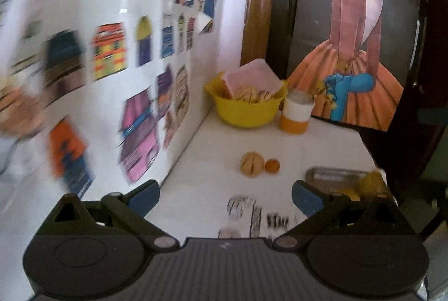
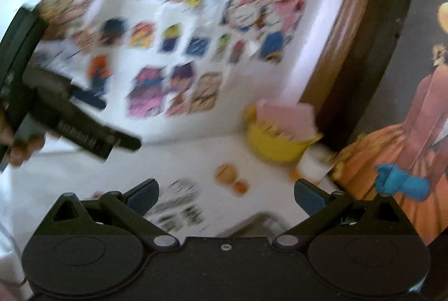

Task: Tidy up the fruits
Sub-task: 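Grasp the speckled round potato with the left tool while the right tool grasps a small tangerine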

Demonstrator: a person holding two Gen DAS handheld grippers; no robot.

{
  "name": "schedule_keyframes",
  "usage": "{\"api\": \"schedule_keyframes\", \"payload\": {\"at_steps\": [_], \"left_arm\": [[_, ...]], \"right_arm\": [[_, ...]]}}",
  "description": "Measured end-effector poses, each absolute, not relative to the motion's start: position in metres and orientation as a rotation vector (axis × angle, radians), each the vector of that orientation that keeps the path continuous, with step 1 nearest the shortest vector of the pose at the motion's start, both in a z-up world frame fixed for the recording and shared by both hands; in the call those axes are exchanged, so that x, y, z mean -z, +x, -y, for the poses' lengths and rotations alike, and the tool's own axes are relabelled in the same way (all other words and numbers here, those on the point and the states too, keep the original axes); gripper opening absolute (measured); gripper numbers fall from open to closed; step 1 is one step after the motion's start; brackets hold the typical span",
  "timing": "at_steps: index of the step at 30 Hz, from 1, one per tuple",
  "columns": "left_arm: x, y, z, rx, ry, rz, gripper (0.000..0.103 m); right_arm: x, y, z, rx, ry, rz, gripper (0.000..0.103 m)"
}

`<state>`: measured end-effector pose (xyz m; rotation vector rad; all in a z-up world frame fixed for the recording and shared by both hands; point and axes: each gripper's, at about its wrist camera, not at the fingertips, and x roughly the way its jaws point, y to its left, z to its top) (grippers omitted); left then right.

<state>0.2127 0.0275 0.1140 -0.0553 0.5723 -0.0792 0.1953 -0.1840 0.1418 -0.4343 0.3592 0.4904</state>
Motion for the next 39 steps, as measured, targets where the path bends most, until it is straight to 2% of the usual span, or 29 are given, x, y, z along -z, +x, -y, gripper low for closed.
{"api": "schedule_keyframes", "payload": {"at_steps": [5,16,24,34,39], "left_arm": [[-0.098,0.269,-0.012,0.115,-0.080,-0.562,0.102],[-0.040,0.358,0.000,0.273,-0.052,-0.576,0.102],[-0.013,0.387,-0.007,0.304,-0.090,-0.625,0.101],[0.005,0.409,-0.013,0.316,-0.145,-0.673,0.090],[0.010,0.415,-0.012,0.315,-0.152,-0.687,0.084]], "right_arm": [[-0.134,0.260,0.199,-0.525,-0.399,-0.359,0.102],[-0.061,0.365,0.192,-0.720,-0.484,-0.500,0.099],[-0.029,0.411,0.171,-0.801,-0.533,-0.587,0.078],[-0.008,0.439,0.154,-0.821,-0.583,-0.648,0.051],[-0.004,0.447,0.149,-0.828,-0.582,-0.664,0.044]]}}
